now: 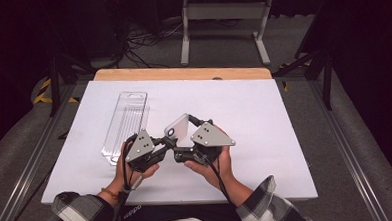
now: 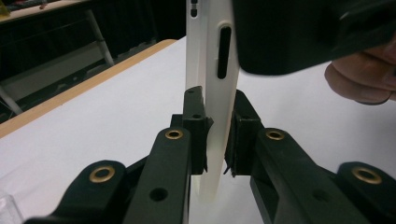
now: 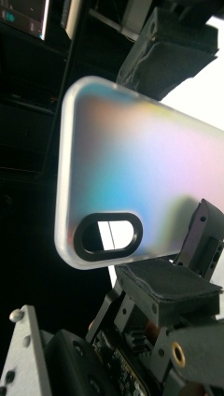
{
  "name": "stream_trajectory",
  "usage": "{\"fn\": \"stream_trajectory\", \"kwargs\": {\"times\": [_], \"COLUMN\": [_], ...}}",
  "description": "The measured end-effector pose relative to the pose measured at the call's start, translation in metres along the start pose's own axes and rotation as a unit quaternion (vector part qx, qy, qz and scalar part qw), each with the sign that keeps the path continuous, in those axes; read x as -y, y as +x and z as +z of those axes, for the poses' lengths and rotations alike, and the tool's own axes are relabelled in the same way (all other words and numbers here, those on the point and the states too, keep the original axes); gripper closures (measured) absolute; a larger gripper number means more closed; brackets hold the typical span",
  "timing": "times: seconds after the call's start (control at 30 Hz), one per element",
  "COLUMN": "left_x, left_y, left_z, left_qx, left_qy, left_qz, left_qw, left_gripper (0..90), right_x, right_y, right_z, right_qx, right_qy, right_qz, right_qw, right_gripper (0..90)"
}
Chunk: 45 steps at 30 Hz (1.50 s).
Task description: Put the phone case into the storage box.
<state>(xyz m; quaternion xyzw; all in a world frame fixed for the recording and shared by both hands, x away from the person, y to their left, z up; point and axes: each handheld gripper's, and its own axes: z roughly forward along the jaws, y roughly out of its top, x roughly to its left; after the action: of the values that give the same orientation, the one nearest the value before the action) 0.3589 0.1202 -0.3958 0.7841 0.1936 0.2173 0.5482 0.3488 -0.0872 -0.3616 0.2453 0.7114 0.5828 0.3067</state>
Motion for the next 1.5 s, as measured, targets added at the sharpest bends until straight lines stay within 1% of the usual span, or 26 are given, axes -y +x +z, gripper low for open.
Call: {"fn": "stream_trajectory", "kwargs": {"times": [0.27, 0.3, 0.37, 0.4, 0.43, 0.47, 0.5, 0.57, 0.63, 0.73, 0.8, 0.83, 0.87, 1.0, 1.17, 1.2, 1.23, 1.37, 1.43, 1.47, 1.5], "left_x": [0.0, 0.0, -0.001, -0.001, -0.001, -0.001, -0.001, -0.002, -0.002, -0.002, -0.002, -0.002, -0.002, -0.002, -0.002, -0.002, -0.002, -0.002, -0.002, -0.002, -0.002], "left_y": [0.002, 0.002, 0.003, 0.004, 0.004, 0.004, 0.004, 0.004, 0.005, 0.006, 0.007, 0.007, 0.007, 0.008, 0.009, 0.009, 0.009, 0.009, 0.009, 0.01, 0.009], "left_z": [-0.003, -0.003, -0.005, -0.005, -0.006, -0.006, -0.006, -0.007, -0.008, -0.009, -0.01, -0.01, -0.011, -0.012, -0.013, -0.013, -0.013, -0.014, -0.014, -0.015, -0.015], "left_qx": [0.001, -0.001, -0.001, -0.001, 0.002, 0.002, 0.002, 0.0, 0.001, 0.0, 0.002, 0.002, 0.001, -0.001, 0.0, 0.0, 0.0, 0.0, 0.001, -0.001, 0.0], "left_qy": [-0.002, -0.004, -0.004, -0.003, -0.002, -0.002, -0.002, -0.005, -0.006, -0.007, -0.005, -0.006, -0.006, -0.008, -0.009, -0.009, -0.008, -0.008, -0.008, -0.009, -0.009], "left_qz": [0.005, 0.002, 0.002, 0.001, 0.0, 0.001, 0.001, 0.002, 0.0, 0.0, 0.003, -0.001, 0.0, -0.002, 0.0, 0.0, 0.003, 0.0, 0.0, 0.002, -0.001], "left_qw": [1.0, 1.0, 1.0, 1.0, 1.0, 1.0, 1.0, 1.0, 1.0, 1.0, 1.0, 1.0, 1.0, 1.0, 1.0, 1.0, 1.0, 1.0, 1.0, 1.0, 1.0], "left_gripper": [81.0, 80.9, 80.9, 80.9, 80.9, 80.9, 80.9, 81.0, 80.9, 80.9, 80.9, 80.9, 80.9, 80.9, 80.9, 80.9, 80.9, 80.9, 80.9, 80.9, 80.9], "right_x": [-0.004, -0.004, -0.005, -0.005, -0.005, -0.005, -0.005, -0.004, -0.003, 0.001, 0.001, 0.003, 0.003, 0.008, 0.016, 0.016, 0.019, 0.024, 0.026, 0.027, 0.028], "right_y": [-0.002, -0.003, -0.005, -0.005, -0.006, -0.007, -0.008, -0.009, -0.01, -0.012, -0.013, -0.014, -0.014, -0.019, -0.029, -0.029, -0.031, -0.035, -0.037, -0.038, -0.039], "right_z": [-0.007, -0.008, -0.01, -0.011, -0.012, -0.014, -0.015, -0.017, -0.019, -0.021, -0.022, -0.022, -0.022, -0.024, -0.027, -0.027, -0.028, -0.029, -0.03, -0.03, -0.031], "right_qx": [-0.006, -0.002, -0.005, -0.003, -0.005, -0.01, -0.009, -0.006, -0.003, 0.001, 0.002, 0.001, 0.004, 0.008, 0.013, 0.013, 0.015, 0.017, 0.023, 0.022, 0.019], "right_qy": [-0.009, -0.008, -0.014, -0.012, -0.013, -0.013, -0.012, -0.009, -0.008, 0.002, 0.004, 0.005, 0.008, 0.017, 0.029, 0.029, 0.035, 0.042, 0.046, 0.045, 0.044], "right_qz": [-0.005, -0.009, -0.012, -0.013, -0.014, -0.01, -0.013, -0.015, -0.017, -0.02, -0.021, -0.023, -0.024, -0.034, -0.036, -0.036, -0.036, -0.038, -0.046, -0.047, -0.041], "right_qw": [0.9999, 0.9999, 0.9998, 0.9998, 0.9998, 0.9998, 0.9998, 0.9998, 0.9998, 0.9998, 0.9998, 0.9997, 0.9997, 0.9993, 0.9988, 0.9988, 0.9986, 0.9982, 0.9976, 0.9977, 0.998], "right_gripper": [14.3, 14.3, 14.2, 14.1, 13.9, 13.8, 13.8, 13.9, 14.4, 14.9, 15.0, 15.0, 15.0, 15.2, 15.3, 15.3, 15.3, 15.2, 15.1, 15.1, 15.1]}}
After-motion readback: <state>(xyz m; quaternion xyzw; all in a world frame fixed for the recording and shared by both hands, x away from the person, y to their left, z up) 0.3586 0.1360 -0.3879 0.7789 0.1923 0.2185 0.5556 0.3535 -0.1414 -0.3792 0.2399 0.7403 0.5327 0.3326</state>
